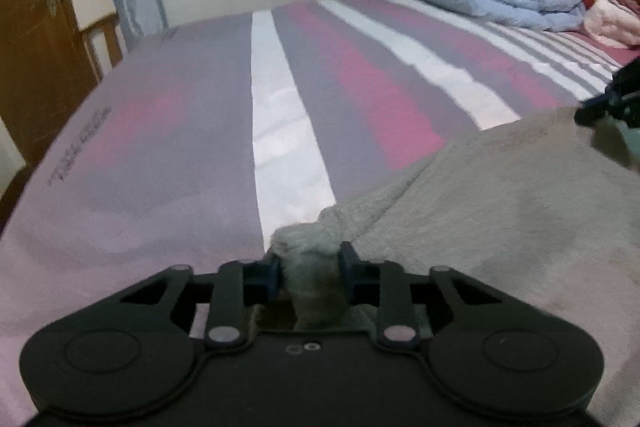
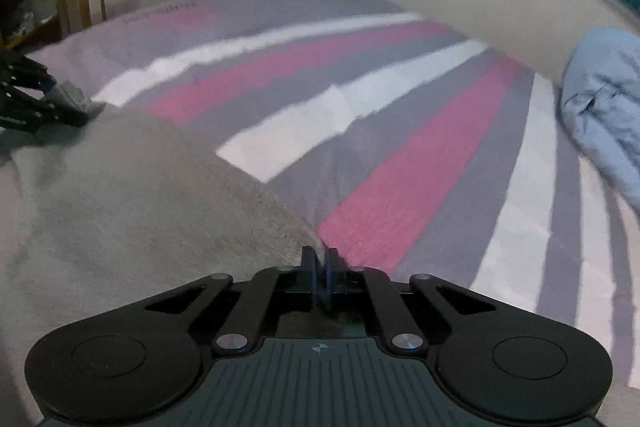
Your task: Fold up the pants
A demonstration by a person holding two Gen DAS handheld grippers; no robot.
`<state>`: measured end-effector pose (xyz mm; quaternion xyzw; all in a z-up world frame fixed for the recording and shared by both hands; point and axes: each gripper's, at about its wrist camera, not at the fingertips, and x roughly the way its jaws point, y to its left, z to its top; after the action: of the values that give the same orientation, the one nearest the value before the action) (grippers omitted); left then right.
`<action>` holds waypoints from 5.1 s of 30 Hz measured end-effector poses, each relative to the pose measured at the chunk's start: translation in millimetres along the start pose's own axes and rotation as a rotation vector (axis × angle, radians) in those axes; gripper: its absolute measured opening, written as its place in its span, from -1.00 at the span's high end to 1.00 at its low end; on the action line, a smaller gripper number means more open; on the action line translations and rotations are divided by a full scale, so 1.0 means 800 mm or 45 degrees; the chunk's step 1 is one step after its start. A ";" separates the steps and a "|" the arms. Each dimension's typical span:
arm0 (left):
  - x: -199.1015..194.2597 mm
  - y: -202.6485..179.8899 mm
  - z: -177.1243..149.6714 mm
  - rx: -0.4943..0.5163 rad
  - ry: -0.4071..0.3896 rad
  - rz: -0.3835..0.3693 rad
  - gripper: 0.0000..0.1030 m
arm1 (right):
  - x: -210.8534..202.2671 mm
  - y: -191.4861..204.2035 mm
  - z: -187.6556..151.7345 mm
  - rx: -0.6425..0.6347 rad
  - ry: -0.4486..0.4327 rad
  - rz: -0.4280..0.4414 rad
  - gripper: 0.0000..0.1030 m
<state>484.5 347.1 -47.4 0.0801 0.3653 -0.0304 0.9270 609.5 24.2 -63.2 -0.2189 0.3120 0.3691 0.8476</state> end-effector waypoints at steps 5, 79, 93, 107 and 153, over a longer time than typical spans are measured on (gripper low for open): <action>-0.073 -0.002 0.005 -0.014 -0.159 -0.034 0.82 | -0.093 0.021 0.003 -0.058 -0.119 -0.008 0.93; -0.204 -0.029 -0.251 -1.027 -0.161 -0.270 0.64 | -0.358 0.104 -0.358 1.301 -0.356 0.237 0.90; -0.201 -0.028 -0.242 -0.992 -0.134 -0.245 0.44 | -0.357 0.132 -0.391 1.351 -0.206 0.240 0.84; -0.272 -0.151 -0.221 -0.847 -0.187 0.020 -0.43 | -0.438 0.046 -0.429 1.575 -0.408 0.070 0.61; -0.216 -0.228 -0.257 -0.854 -0.178 0.195 -0.73 | -0.421 -0.085 -0.476 1.800 -0.464 -0.134 0.49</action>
<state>198.8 202.1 -100.4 -0.2039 0.2834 0.1555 0.9241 342.1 -412.1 -91.4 0.4307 0.3186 0.0688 0.8416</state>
